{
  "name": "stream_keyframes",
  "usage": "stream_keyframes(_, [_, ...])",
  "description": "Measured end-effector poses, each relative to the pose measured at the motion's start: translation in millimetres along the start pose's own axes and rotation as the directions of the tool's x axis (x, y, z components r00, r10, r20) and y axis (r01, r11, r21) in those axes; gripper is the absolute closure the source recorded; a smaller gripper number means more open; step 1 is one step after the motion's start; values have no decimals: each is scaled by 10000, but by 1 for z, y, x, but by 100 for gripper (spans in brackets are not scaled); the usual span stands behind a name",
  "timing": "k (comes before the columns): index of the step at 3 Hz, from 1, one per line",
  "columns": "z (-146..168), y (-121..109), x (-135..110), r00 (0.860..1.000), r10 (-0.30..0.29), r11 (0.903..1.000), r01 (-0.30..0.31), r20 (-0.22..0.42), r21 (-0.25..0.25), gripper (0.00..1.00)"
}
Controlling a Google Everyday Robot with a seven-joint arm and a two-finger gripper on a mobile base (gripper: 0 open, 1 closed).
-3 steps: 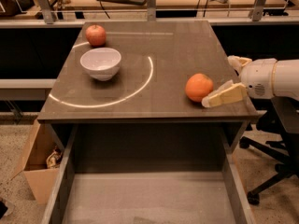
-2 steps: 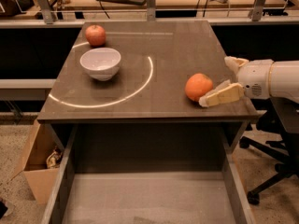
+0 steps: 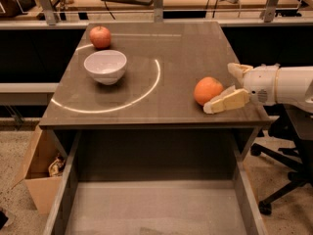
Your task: Place orange into top drawer
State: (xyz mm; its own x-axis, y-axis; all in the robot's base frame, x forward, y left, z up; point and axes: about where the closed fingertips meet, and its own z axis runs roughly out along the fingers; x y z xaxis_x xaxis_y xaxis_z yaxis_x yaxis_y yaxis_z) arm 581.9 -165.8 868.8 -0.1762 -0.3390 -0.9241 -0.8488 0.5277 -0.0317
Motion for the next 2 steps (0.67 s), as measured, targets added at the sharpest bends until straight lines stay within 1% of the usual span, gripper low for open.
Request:
stream_keyframes(1, [9,5,3,9999,108,9994,-106,72,-344,0])
stream_keyframes(2, [16,10,5,9998,33,9984,-22,193,-570,15])
